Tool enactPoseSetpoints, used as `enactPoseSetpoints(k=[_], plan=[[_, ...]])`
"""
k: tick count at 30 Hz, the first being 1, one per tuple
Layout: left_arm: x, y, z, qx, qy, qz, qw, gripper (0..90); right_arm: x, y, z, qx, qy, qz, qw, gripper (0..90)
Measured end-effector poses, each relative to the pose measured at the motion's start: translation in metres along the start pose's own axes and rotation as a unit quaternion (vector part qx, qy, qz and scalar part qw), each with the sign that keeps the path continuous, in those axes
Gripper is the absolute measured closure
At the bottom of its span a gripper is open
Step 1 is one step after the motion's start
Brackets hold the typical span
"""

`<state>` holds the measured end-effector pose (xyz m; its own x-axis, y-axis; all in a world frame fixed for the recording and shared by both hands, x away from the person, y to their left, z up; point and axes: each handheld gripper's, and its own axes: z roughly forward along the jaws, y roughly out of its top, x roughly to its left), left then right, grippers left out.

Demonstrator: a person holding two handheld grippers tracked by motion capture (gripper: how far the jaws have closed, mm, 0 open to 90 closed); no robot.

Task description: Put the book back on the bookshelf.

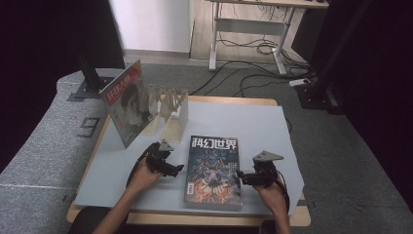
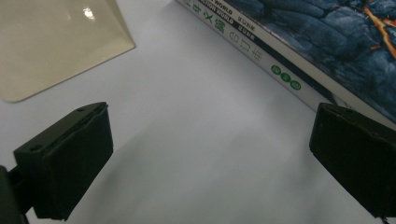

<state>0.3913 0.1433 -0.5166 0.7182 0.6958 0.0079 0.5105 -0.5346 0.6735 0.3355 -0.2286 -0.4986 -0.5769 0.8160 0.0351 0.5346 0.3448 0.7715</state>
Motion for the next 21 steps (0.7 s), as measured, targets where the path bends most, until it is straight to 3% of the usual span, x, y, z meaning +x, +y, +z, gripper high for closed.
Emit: enactPoseSetpoints(k=[8, 21], plan=[[-0.001, 0.007, 0.003, -0.012, -0.003, 0.001, 0.9999, 0.0, 0.017, -0.003, 0.005, 0.009, 0.031, -0.013, 0.9994, 11.5], [-0.001, 0.006, 0.005, -0.015, 0.003, -0.007, 0.9999, 0.0, 0.029, -0.008, 0.009, 0.011, 0.063, -0.019, 0.9978, 11.2]])
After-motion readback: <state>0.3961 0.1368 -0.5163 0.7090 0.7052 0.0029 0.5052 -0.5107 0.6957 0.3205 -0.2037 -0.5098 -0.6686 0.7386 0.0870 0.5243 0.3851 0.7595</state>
